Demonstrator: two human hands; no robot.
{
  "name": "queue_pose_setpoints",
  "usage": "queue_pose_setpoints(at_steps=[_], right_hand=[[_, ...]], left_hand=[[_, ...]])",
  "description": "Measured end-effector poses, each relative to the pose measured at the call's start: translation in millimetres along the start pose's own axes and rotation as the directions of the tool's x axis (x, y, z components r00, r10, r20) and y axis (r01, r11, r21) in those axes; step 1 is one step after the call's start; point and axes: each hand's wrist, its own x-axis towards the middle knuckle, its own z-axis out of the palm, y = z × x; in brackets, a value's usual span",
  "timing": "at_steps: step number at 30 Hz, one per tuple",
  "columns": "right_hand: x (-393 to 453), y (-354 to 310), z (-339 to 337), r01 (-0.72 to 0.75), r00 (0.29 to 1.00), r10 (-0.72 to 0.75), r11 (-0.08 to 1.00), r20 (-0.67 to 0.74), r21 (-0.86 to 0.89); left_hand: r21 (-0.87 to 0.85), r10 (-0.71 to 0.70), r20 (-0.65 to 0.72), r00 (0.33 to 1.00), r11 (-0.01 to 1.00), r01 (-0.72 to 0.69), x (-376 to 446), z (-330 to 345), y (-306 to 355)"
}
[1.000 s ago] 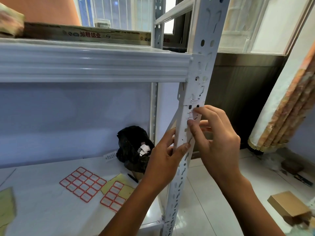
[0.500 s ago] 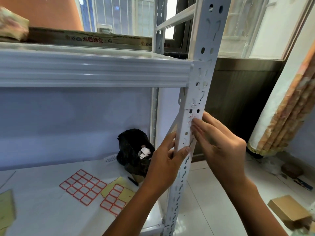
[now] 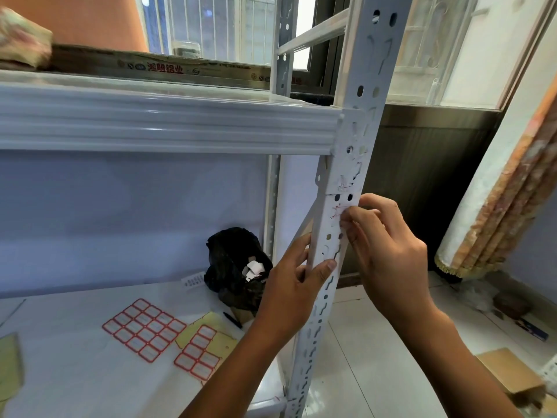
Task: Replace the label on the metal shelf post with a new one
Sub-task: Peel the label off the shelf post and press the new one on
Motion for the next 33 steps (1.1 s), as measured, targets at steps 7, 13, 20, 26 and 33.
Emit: queue_pose_setpoints(at_steps=[7,13,20,26,33], right_hand=[[9.4,-8.0,-6.0,-0.22,0.969,0.232,0.966,-0.084,0.135],[-3.0,-23.9,-4.8,-0.546,0.813,0.575,0.699,0.091,0.462],[9.3,-39.2,-8.6,-0.617,0.767,0.619,0.639,0.168,0.46],[38.0,-49.1,4.5,-0.812,0.526,0.641,0.183,0.559,0.554],[41.6,-49.1,12.9,-0.791,0.569,0.621,0.235,0.539,0.565]], left_hand=[[-0.027,0.005,0.004,1.0,1.0,-0.004,0.1,1.1,-2.2],[-0.024,0.019,0.012,1.0,1.0,-0.019,0.2,0.2,-2.9],[-0.047,0.024,0.026,0.999,0.999,-0.022,-1.1,-1.8,-0.6],[-0.028,0.007,0.045,0.999,1.0,-0.006,-1.6,-2.4,5.6],[-0.022,0.026,0.009,1.0,0.999,-0.026,1.3,-0.6,-2.6]])
